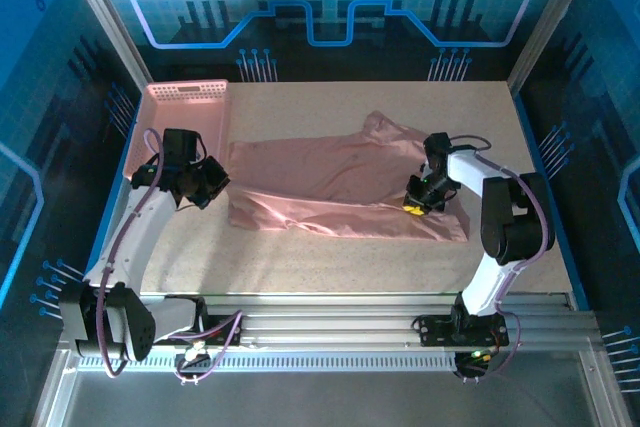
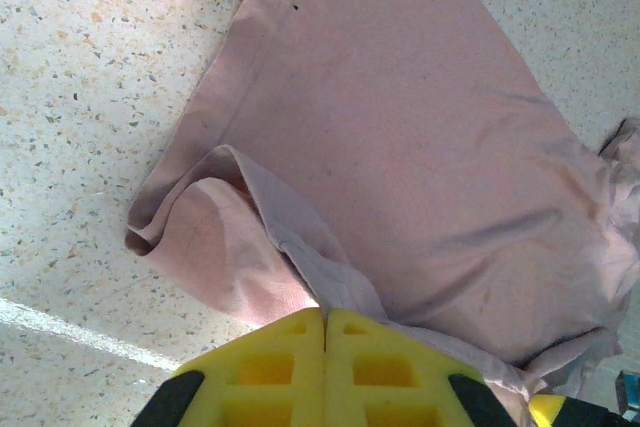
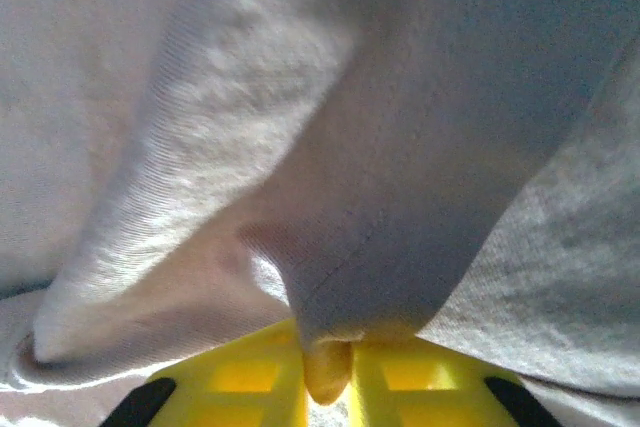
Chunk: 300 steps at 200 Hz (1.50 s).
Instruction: Fold and stack the t-shirts
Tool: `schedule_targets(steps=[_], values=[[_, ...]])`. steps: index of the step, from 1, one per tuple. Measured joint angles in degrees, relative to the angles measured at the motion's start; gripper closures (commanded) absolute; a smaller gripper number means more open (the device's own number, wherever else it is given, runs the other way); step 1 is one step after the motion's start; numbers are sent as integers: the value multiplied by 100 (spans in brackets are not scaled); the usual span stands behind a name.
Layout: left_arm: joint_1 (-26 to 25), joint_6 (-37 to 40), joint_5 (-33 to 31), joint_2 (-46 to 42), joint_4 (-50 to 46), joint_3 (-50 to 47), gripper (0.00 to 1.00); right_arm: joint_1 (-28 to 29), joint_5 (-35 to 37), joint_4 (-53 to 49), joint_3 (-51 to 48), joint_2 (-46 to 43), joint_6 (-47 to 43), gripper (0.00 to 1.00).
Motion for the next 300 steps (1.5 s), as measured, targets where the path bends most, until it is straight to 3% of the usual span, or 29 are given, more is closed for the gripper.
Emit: schedule_targets(steps=[37,116,159,199,274,300], values=[[0,2,42,-92,-74,0,100,11,129,-153,57,-293,-59,100],[4,-48,61,-1290,-811,13,100,11,160,-299,4,-1488,-57,100],[4,-46,59,-1569,-1069,7,99,11,136,-293,39,-1388,-61,100],[4,-4,-9,-1001,-896,-83,99,15,122,-264,439,-726,-131,100],[15,367,-262,1150,-63,107,99,72,188,-59,1353,402,-256,100],[15,450,-393,1515,114,153,94,168,214,-13,1650,721,-273,100]])
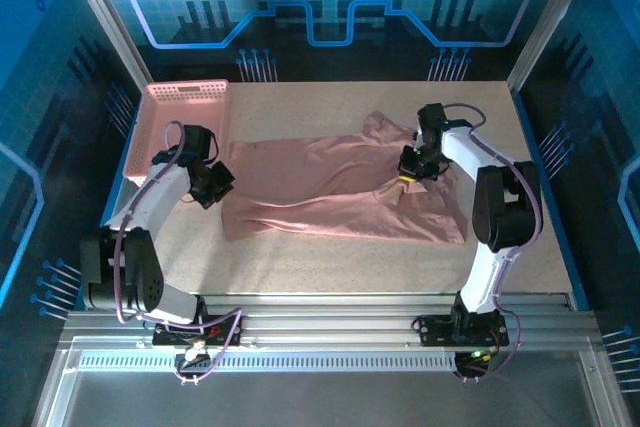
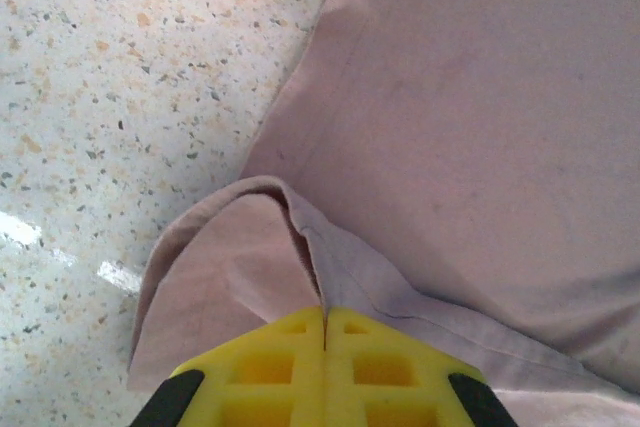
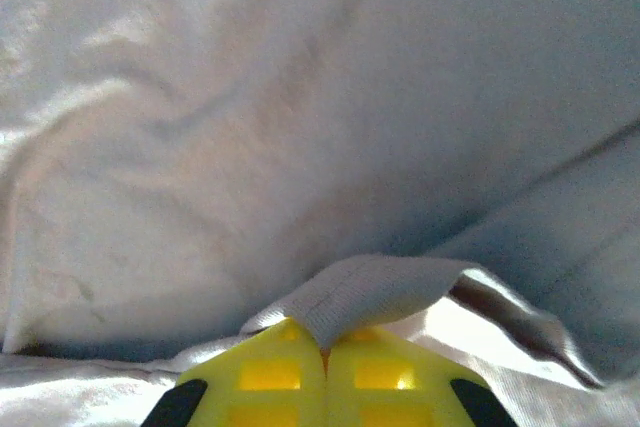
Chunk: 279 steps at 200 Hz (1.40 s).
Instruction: Fold and stack the t-shirts
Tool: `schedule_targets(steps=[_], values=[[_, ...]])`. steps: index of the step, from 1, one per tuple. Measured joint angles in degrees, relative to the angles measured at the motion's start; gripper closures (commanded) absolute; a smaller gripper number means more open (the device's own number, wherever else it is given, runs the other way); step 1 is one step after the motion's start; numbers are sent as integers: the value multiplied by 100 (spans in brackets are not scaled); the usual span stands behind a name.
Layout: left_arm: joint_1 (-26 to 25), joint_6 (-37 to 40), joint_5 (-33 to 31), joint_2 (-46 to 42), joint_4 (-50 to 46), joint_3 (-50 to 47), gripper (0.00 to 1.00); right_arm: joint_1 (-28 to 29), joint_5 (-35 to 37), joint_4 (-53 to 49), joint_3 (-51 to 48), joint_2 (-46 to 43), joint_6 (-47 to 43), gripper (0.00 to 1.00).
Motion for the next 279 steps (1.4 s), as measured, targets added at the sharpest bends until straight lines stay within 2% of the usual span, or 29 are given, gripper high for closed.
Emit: schedule_targets(steps=[6,14,28,41,77,90,106,133,160,194,207,228,258,279], values=[[0,4,-35,50,24,0,90,39,22,4,85,68,-4,100],[0,22,-72,109,61,0,79,103,39,20,199,151,-28,100],[0,24,-87,197,146,0,70,214,70,35,402,273,-72,99],[-2,11,-79,249,249,0,58,310,79,42,623,402,-111,99],[-63,-44,-35,221,363,92,43,551,94,31,1257,820,-216,94],[-131,-48,-15,125,358,101,39,636,111,26,1508,1008,-251,88],[-223,-111,44,-57,358,101,29,723,149,-26,1808,1235,-343,67],[-503,-225,177,-505,354,94,25,802,214,-81,1884,1320,-407,42],[-957,-380,348,-1029,358,-63,24,791,317,-59,1279,879,-474,31],[-1213,-704,435,-1663,221,-866,26,654,424,-251,-291,-608,-409,30],[-1213,-811,433,-1799,179,-1174,32,533,446,-293,-844,-1158,-345,30],[-1213,-964,448,-1740,190,-1419,47,201,483,-313,-1600,-1650,-214,33],[-1213,-1027,481,-1010,433,-1394,63,-505,514,-260,-2129,-1611,-70,37],[-1213,-1054,455,-400,592,-1325,69,-780,568,-153,-2120,-1364,-26,41]])
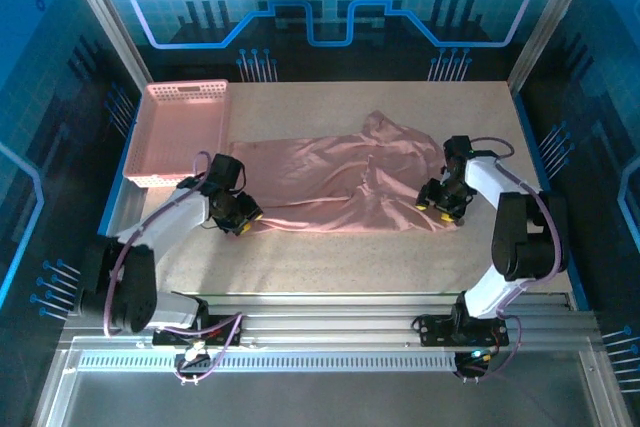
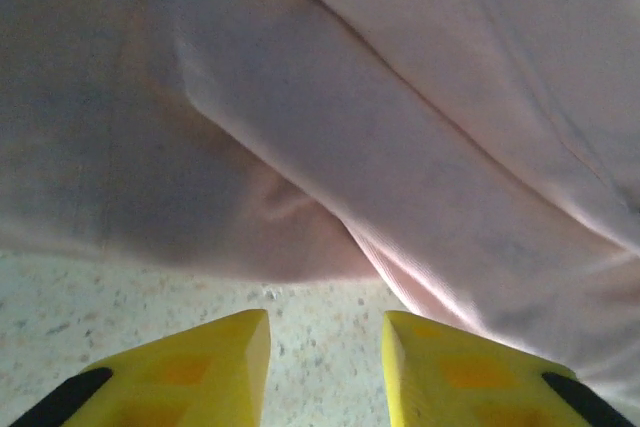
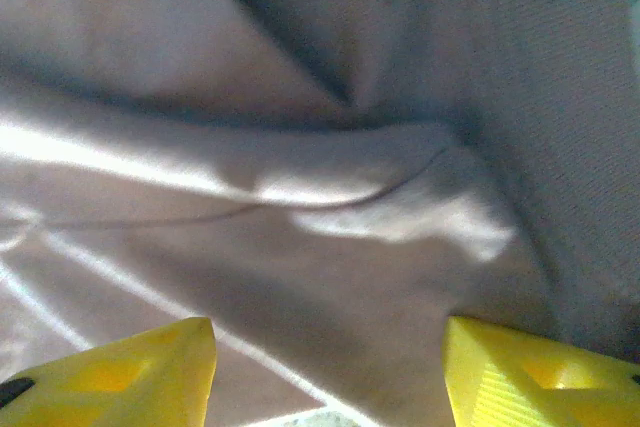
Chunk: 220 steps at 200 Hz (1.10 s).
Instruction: Fold and stack the t-shirts
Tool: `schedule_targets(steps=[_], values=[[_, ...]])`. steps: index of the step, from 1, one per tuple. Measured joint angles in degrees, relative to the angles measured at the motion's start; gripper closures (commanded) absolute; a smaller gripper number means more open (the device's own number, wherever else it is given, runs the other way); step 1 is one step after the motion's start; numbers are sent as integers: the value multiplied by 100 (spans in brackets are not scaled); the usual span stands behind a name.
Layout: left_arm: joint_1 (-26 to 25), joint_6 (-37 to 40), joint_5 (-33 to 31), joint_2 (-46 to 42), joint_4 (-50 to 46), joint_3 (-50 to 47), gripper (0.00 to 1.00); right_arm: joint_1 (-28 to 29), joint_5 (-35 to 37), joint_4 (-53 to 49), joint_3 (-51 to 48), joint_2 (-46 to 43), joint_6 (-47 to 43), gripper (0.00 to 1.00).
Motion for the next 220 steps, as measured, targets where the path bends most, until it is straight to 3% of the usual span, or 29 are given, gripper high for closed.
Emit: schedule_targets(steps=[32,86,136,175,220], values=[[7,-33,-249,326,63,-7,62,-131,125,61,-17,341,94,44],[341,-28,-848,-15,-35,-435,49,-461,280,105,-103,315,188,46],[382,-201,-817,-229,326,-791,47,-654,278,127,-275,87,186,42],[382,-330,-754,11,686,-839,57,-656,282,-120,-396,-352,179,40],[382,-330,-710,343,918,-730,86,-671,256,-271,-562,-688,181,42]])
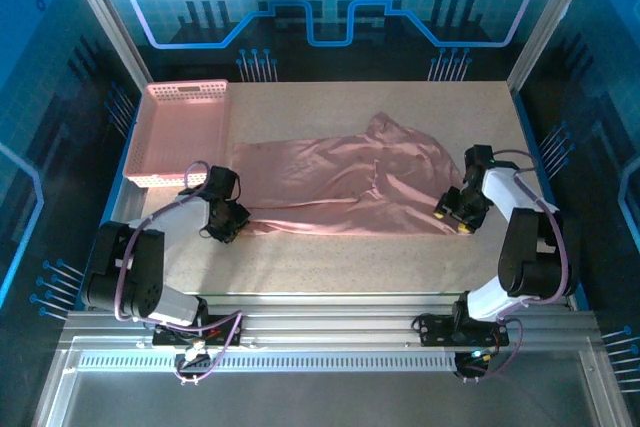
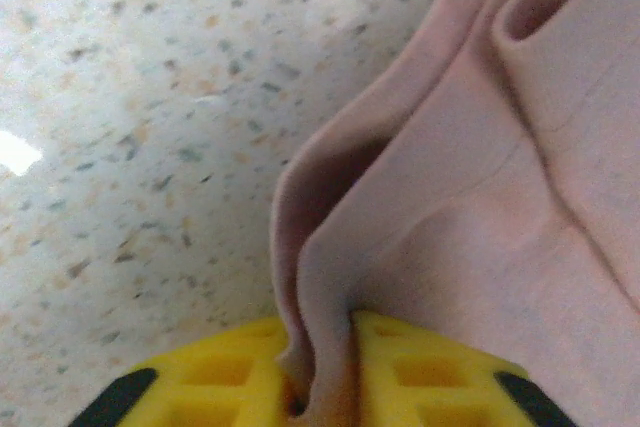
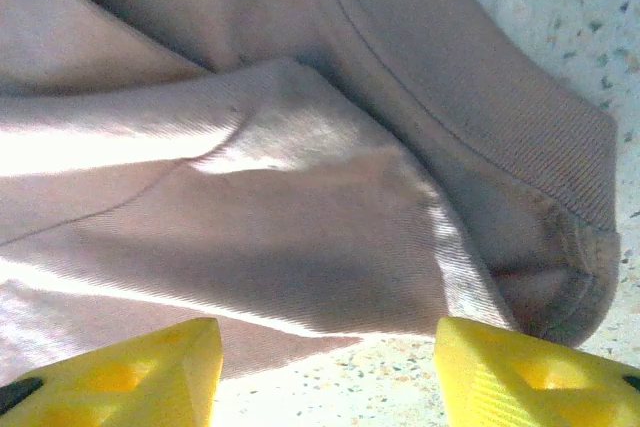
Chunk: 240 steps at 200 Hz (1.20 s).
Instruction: Fold and stack the t-shirts
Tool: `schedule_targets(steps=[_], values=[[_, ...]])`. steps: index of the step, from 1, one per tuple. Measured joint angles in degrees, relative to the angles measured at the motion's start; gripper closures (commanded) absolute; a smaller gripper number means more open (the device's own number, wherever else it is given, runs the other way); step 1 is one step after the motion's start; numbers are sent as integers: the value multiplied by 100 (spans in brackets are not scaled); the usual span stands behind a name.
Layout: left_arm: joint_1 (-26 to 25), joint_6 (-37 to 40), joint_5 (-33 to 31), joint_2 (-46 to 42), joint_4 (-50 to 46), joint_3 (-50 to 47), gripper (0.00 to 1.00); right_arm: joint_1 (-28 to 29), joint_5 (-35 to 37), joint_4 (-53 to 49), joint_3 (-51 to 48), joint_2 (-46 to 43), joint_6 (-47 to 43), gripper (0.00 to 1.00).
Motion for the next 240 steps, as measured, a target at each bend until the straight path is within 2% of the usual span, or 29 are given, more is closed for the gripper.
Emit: schedule_targets(steps=[17,41,60,75,109,132,152,165,185,211,240], values=[[0,39,37,111,52,103,90,-24,2,68,-98,262,24,52],[0,219,24,146,-15,181,93,-94,46,15,-2,616,68,77],[-2,428,-96,105,-160,205,94,-125,33,68,74,667,81,92],[0,566,-232,-20,-378,205,94,-151,24,57,72,623,96,96],[0,761,-470,-402,-741,184,94,-275,17,140,-105,442,79,96],[-2,804,-520,-426,-844,177,93,-284,20,142,-142,409,61,93],[0,852,-522,-374,-890,177,88,-284,22,162,-160,409,28,84],[-2,890,-525,-319,-905,153,77,-284,28,157,-166,411,-2,74],[4,855,-638,-304,-1058,94,64,-295,79,153,-168,409,-42,65],[2,787,-721,-431,-1349,133,57,-323,146,94,-168,317,-101,52],[-125,678,-758,-951,-1810,575,51,-332,87,-63,-168,-166,-146,29]])
